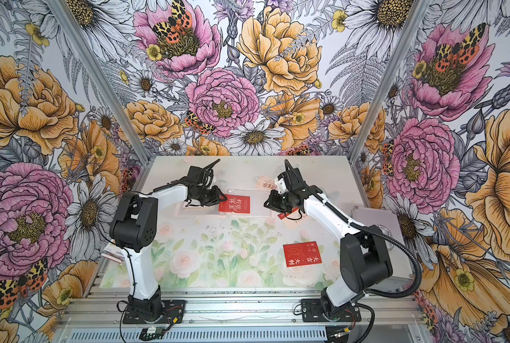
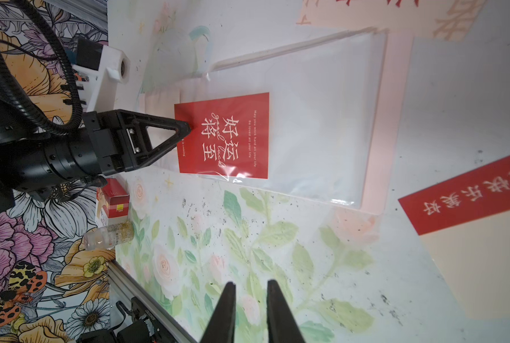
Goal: Place the photos into the photo albums
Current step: Insert the photo into the photo album.
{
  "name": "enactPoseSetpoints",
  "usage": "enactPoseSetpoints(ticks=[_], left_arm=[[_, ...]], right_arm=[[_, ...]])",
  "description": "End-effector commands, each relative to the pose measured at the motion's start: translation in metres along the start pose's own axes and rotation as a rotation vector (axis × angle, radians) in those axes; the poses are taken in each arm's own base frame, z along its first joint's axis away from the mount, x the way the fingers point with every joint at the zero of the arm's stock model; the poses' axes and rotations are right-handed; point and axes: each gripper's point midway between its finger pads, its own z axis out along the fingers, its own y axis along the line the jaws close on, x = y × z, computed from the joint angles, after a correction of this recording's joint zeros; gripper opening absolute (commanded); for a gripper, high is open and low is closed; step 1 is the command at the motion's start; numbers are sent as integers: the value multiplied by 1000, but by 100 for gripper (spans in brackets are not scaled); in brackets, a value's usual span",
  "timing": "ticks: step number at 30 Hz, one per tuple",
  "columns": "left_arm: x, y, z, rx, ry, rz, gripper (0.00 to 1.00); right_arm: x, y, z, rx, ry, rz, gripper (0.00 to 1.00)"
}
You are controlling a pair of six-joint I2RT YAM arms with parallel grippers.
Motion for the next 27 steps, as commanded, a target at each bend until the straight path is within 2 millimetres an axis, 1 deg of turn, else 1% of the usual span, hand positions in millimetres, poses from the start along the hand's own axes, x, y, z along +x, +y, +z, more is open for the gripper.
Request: enactPoseSetpoints(ticks=[1,5,10,15,19,23,27], left_arm=[[-9,-7,-7,-18,-38,18,33],[-8,-5,-10,-43,-43,15,34],[-7,-3,-18,-135,-72,58,39],[-5,-6,-23,-149,-81,65,39],[-3,-8,-30,-150,-90,70,38],[0,-6,-35,-160,-94,63,37],[5,0,-33,-172,-82,55,37]], right_arm=[[0,5,-4,2,-15,-20,21],[-1,8,-7,-4,-20,-30,21],[1,3,-3,9,-12,-24,21],[-1,7,-2,0,-11,-31,21],[-2,6,-2,6,-15,-32,21],[-3,8,0,-1,-9,-33,21],[-3,9,0,1,-10,-38,21]])
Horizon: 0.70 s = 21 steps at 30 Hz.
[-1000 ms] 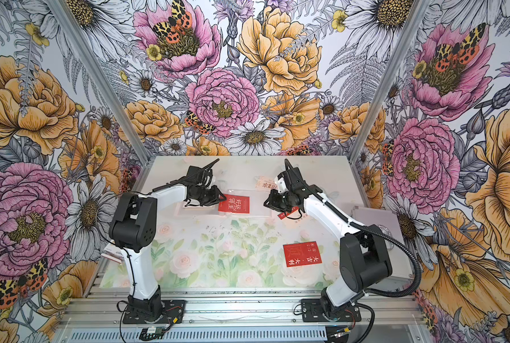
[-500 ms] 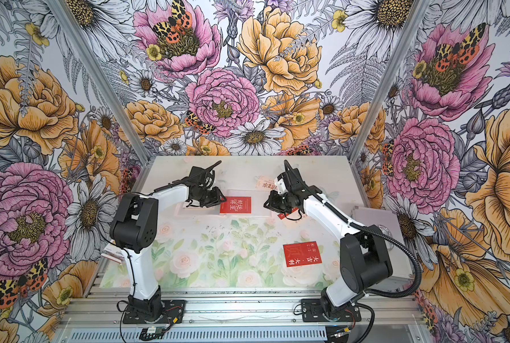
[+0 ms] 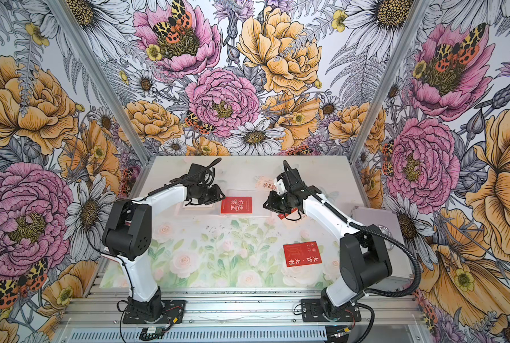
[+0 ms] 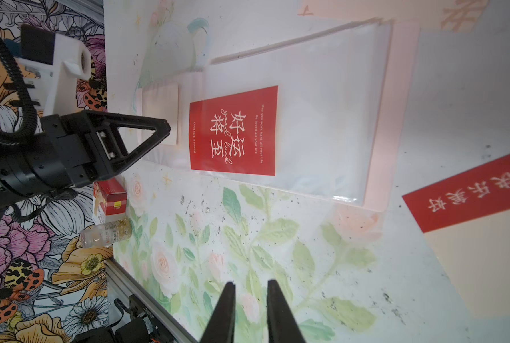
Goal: Place the photos into the photo albums
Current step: Insert the photo into the photo album.
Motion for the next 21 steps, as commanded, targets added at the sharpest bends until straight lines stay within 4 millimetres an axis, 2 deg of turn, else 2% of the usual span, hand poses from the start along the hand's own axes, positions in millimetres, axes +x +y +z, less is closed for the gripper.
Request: enactPoseSetpoints(ticks=[1,10,16,21], left_arm=[[5,8,-4,-29,-1,4,36],[16,11,7,-17,44,-20,33],[18,5,15,3,67,-19,25],[19,12,21,-21,72,-26,22]], right_arm=[[-6,6,-2,3,-20,-30,21],[-6,7,1,4,-15,-34,21],[-5,5,4,9,-6,-31,21],[-5,6,1,8,-14,-35,21]])
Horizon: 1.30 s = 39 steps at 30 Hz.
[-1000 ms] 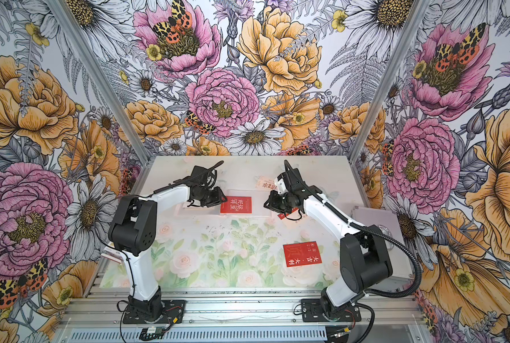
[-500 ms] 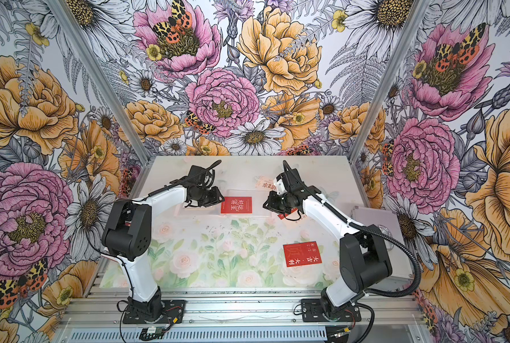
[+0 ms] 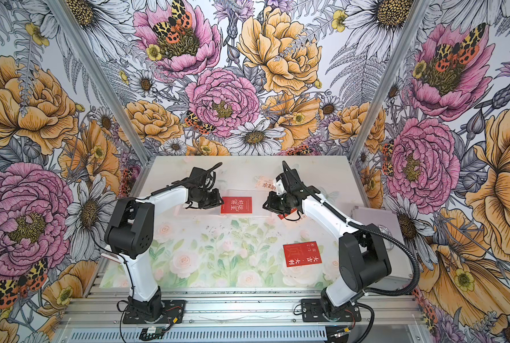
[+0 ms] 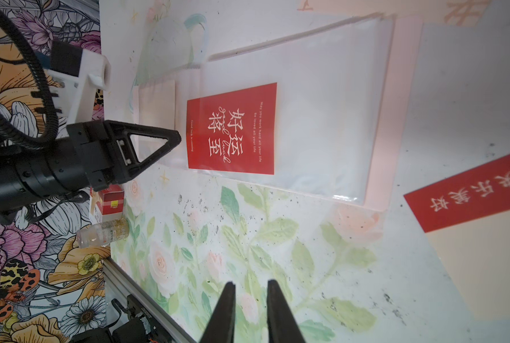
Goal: Place the photos into the photo albums
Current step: Insert the photo into the photo album.
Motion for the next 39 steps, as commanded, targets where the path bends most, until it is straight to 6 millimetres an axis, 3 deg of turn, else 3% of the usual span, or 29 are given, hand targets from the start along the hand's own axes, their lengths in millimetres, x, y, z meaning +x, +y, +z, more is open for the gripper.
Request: enactPoseSetpoints(ticks=[1,6,17,23,32,34,39], left_arm=[[1,-1,5,2,10,-1,21],[2,0,10,0,21,-6,19],[-2,-17,21,37,38,4,14],[-4,-33,26,62,42,23,9],[-1,-41,37,69,61,32,7],[-3,-42,35,73,56,35,8],[-6,-41,21,73,30,47,27]], right_arm=[[-7,6,-3,1,-22,-31,21],[-6,4,0,6,-14,-31,21],[-5,5,-3,7,-15,-38,21],[0,-3,1,26,-1,-30,21],[0,-9,-3,39,-11,-29,22],[0,-13,1,50,-5,-26,22],[-3,-29,15,112,4,-19,22]])
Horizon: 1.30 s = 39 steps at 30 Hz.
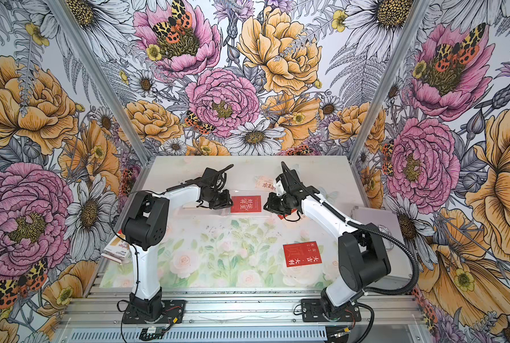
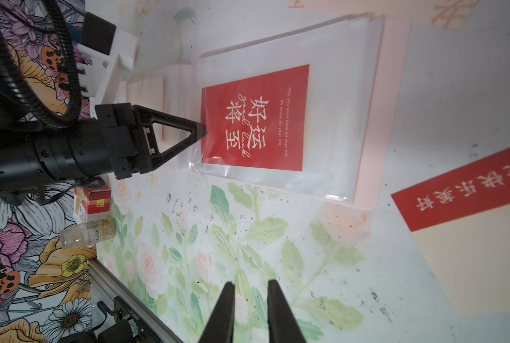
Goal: Place the photos into the photo albums
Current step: Insert the photo into the photo album, then turn the page of the photo album at the center of the board.
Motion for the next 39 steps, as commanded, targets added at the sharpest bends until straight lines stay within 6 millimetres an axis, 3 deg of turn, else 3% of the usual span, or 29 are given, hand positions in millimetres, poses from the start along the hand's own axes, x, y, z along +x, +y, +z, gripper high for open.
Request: enactPoseSetpoints(ticks=[1,6,14,19,29,39], left_arm=[[-8,-11,-20,34,-42,34,30],[-7,-17,-35,53,-61,50,38],[-9,-14,-53,44,-99,41,39],[-14,-11,-61,47,-116,26,35],[-11,-25,-31,68,-57,45,15],[-8,-10,-6,29,-19,33,13]], right_arm=[[-6,-21,13,82,-3,-2,22],[-21,-34,31,150,-10,4,22],[-44,-35,63,164,0,-13,22],[-50,-38,75,169,5,-11,22],[-51,-40,95,168,36,-5,22],[-52,-43,101,173,44,-2,22]])
